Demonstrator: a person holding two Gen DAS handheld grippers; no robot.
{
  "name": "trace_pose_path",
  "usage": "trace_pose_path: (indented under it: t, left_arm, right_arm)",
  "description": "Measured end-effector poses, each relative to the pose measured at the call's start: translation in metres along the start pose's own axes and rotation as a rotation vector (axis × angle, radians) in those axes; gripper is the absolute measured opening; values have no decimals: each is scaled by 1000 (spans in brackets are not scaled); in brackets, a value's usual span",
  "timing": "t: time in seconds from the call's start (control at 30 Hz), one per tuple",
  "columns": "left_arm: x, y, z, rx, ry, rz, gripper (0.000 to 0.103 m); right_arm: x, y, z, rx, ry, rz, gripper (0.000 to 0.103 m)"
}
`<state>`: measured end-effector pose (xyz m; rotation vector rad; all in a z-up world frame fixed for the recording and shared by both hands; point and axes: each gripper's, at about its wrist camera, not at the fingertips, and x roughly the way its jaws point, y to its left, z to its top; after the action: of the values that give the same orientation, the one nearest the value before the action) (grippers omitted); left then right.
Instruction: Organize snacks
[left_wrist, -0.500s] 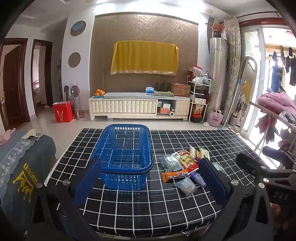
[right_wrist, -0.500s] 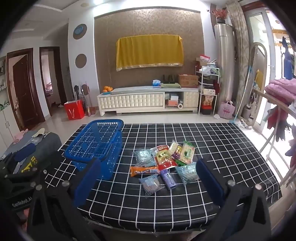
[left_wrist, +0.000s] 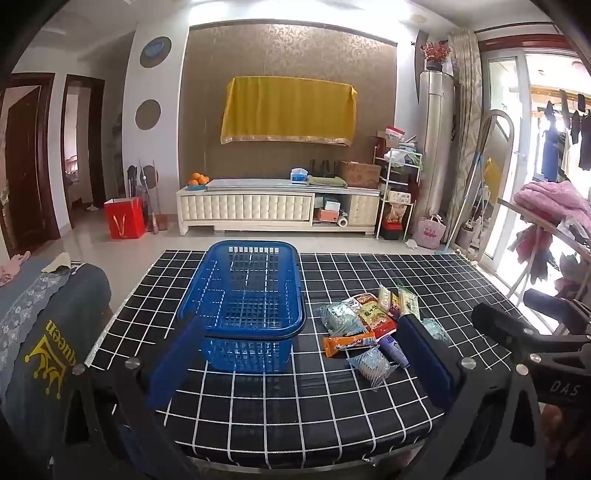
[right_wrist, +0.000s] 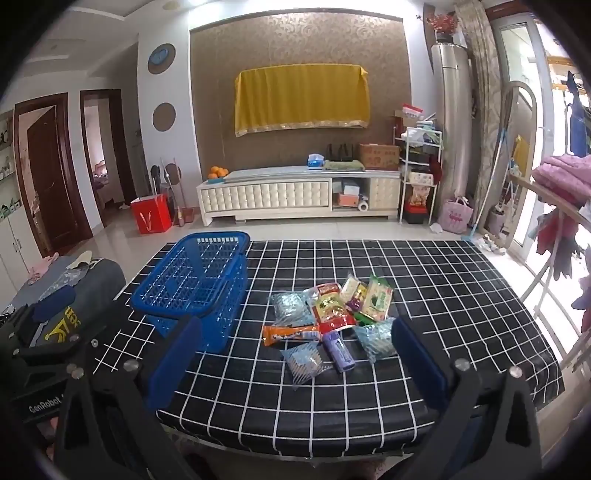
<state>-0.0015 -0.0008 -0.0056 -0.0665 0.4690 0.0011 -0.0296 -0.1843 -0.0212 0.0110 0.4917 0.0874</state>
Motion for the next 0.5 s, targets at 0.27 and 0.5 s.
trace_pose_path:
  t: [0.27, 0.5]
  left_arm:
    - [0, 2, 0, -7, 6, 0, 103]
    - [0, 2, -2, -10, 9, 2, 103]
  right_arm:
    - [1, 1, -3, -7, 6, 2, 103]
    - [2, 3, -3, -8, 13, 6, 103]
